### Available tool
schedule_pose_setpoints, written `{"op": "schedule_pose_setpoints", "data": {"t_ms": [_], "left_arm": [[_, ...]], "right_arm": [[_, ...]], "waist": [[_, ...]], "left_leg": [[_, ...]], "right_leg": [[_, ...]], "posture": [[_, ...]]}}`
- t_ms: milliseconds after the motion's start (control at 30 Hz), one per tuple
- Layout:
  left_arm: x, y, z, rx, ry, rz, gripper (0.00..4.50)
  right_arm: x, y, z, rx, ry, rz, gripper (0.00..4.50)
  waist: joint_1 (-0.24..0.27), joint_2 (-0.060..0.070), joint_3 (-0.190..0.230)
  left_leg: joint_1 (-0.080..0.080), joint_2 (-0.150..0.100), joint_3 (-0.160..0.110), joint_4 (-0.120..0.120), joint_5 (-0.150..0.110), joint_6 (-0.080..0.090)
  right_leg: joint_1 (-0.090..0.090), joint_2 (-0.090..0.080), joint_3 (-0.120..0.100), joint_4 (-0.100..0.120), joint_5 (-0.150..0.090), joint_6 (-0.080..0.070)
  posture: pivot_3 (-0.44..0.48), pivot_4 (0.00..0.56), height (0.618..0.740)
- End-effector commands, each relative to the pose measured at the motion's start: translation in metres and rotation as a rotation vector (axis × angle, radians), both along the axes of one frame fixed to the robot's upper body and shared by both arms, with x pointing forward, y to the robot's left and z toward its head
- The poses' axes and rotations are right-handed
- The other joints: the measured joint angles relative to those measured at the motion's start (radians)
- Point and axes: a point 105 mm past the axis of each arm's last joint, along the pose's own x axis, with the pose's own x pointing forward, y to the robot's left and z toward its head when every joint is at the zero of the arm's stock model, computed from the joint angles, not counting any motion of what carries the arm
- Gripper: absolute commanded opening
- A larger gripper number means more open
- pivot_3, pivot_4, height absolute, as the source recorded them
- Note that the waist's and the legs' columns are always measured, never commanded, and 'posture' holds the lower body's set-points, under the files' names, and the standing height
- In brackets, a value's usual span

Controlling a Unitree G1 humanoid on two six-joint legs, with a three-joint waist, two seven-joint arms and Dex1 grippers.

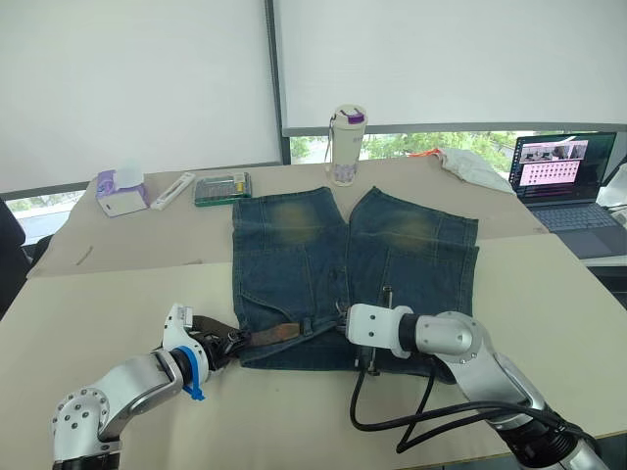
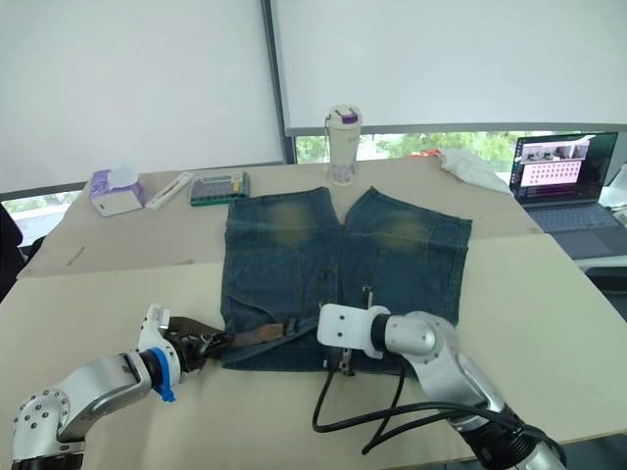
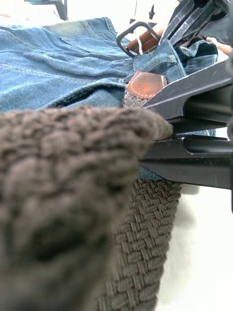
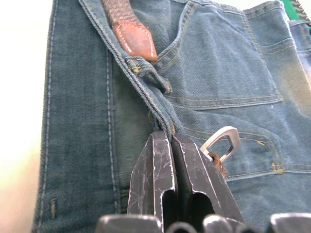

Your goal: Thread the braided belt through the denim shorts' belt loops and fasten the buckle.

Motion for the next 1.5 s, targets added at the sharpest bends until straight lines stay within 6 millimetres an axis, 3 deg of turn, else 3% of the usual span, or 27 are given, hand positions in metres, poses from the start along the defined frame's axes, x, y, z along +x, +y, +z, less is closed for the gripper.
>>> {"op": "schedule_pose_setpoints", "data": {"t_ms": [33,433,833,933,1067,1200,1333,1433,1500], "left_arm": [[-0.003,0.002,-0.005,0.025,0.033,-0.005,0.0],[0.02,-0.001,0.012,0.142,0.042,0.033,0.0],[0.024,-0.017,0.026,0.172,-0.03,-0.067,0.0],[0.023,-0.021,0.025,0.17,-0.039,-0.103,0.0],[0.024,-0.024,0.027,0.158,-0.049,-0.133,0.0],[0.019,-0.014,0.021,0.195,-0.032,-0.176,0.0],[0.024,-0.01,0.033,0.201,-0.085,-0.216,0.0],[0.031,-0.017,0.058,0.083,-0.207,-0.247,0.0],[0.031,-0.024,0.071,-0.003,-0.282,-0.293,0.0]], "right_arm": [[-0.006,0.006,0.013,-0.008,-0.097,0.067,0.02],[-0.005,0.016,0.027,0.025,-0.222,0.14,0.02],[-0.003,0.023,0.026,0.032,-0.272,0.154,0.02],[-0.004,0.026,0.03,0.017,-0.374,0.176,0.02],[-0.009,0.027,0.024,-0.006,-0.386,0.215,0.02],[-0.012,0.02,0.015,-0.021,-0.346,0.197,0.02],[-0.02,0.007,-0.007,-0.039,-0.163,0.149,0.02],[-0.021,0.008,0.003,0.075,-0.067,0.102,0.92],[-0.018,0.013,0.022,0.187,-0.053,0.061,1.71]], "waist": [[-0.001,0.0,0.0],[-0.001,0.0,0.0],[0.0,0.0,0.0],[-0.002,0.0,0.0],[-0.001,0.0,0.0],[-0.002,0.0,0.0],[0.001,0.0,0.0],[0.001,-0.001,0.001],[-0.002,-0.001,0.001]], "left_leg": [[0.0,0.0,0.0,0.0,0.0,0.0],[0.001,0.0,0.0,0.0,0.0,0.0],[0.001,0.0,0.0,0.0,0.0,0.0],[0.001,0.0,0.0,0.0,0.0,0.0],[0.001,0.0,0.0,0.0,0.0,-0.001],[0.001,0.0,0.0,0.0,0.0,-0.001],[0.001,-0.001,0.0,0.0,0.0,-0.001],[0.001,0.0,0.0,0.0,0.001,-0.001],[0.001,0.0,0.0,0.0,0.001,-0.001]], "right_leg": [[0.0,0.0,0.0,0.0,0.0,0.0],[0.0,0.0,0.0,0.0,0.0,0.0],[0.0,0.0,0.0,0.001,0.0,0.0],[0.0,0.0,0.0,0.001,0.0,0.0],[0.0,0.001,0.0,0.001,0.0,0.0],[0.0,0.001,0.0,0.002,0.0,0.0],[0.0,0.001,0.0,0.002,0.0,0.0],[0.0,0.001,0.0,0.002,0.0,0.0],[0.0,0.001,0.0,0.002,0.0,0.0]], "posture": [[0.0,0.15,0.74],[0.0,0.15,0.74],[0.0,0.15,0.74],[0.0,0.15,0.74],[0.0,0.15,0.74],[0.0,0.15,0.74],[0.0,0.15,0.74],[0.0,0.15,0.74],[0.0,0.15,0.74]]}}
